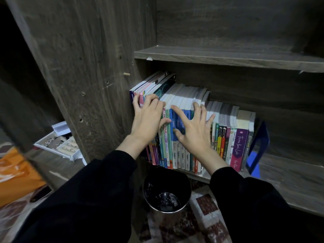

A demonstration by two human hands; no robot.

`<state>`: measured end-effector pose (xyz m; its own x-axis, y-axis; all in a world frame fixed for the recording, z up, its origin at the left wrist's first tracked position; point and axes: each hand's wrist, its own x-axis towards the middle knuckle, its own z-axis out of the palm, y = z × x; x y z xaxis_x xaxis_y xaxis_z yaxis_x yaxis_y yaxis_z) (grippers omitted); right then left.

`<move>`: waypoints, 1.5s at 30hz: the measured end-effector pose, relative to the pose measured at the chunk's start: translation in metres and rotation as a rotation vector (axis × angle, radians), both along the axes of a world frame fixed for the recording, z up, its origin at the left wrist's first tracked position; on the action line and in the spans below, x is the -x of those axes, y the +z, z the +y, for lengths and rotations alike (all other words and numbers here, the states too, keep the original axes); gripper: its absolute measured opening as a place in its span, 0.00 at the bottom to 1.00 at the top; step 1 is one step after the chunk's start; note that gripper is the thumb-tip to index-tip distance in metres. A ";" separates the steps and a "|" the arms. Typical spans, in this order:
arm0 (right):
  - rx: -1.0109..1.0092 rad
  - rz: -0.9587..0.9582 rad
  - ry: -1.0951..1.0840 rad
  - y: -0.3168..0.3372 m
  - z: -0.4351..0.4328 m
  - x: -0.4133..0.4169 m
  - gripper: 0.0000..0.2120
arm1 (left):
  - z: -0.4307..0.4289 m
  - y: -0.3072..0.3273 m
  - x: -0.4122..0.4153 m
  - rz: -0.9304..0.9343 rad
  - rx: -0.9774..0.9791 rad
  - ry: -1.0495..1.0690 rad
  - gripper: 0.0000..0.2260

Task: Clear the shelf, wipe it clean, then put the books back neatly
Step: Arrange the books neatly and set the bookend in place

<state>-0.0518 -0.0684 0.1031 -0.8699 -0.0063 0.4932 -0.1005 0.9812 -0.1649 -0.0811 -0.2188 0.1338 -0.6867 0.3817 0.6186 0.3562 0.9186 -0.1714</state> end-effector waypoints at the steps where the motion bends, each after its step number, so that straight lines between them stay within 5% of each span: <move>1: -0.018 0.005 0.016 -0.003 0.004 0.000 0.37 | 0.001 0.000 0.000 -0.004 -0.004 0.003 0.26; 3: -0.020 0.101 0.027 -0.019 0.011 -0.007 0.38 | 0.002 0.000 -0.001 -0.013 -0.011 0.004 0.25; 6: 0.044 0.410 0.056 -0.075 0.009 -0.031 0.22 | 0.002 -0.001 0.000 -0.016 -0.045 -0.010 0.25; 10: 0.179 0.113 -0.022 -0.135 -0.002 -0.042 0.05 | 0.002 -0.001 0.001 0.000 -0.067 -0.032 0.24; 13: 0.218 -0.244 -0.120 -0.138 -0.008 -0.028 0.11 | 0.002 -0.002 0.001 -0.003 -0.072 -0.037 0.24; 15: 0.162 -0.311 -0.139 -0.141 -0.012 -0.021 0.14 | 0.002 -0.003 0.001 -0.001 -0.078 -0.046 0.24; 31: 0.238 -0.336 -0.168 -0.143 -0.022 -0.003 0.10 | 0.004 -0.001 -0.001 0.000 -0.071 -0.022 0.23; 37: 0.439 -0.145 -0.205 -0.134 -0.002 -0.013 0.18 | 0.005 -0.001 -0.002 -0.016 -0.068 -0.012 0.23; 45: 0.458 -0.189 -0.302 -0.142 -0.002 -0.009 0.23 | 0.006 -0.004 -0.001 0.017 -0.087 -0.017 0.22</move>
<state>-0.0428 -0.0704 -0.0389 -0.8732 0.4333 0.2230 0.2452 0.7860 -0.5675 -0.0805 -0.2130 0.1300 -0.6699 0.3373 0.6614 0.3693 0.9242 -0.0973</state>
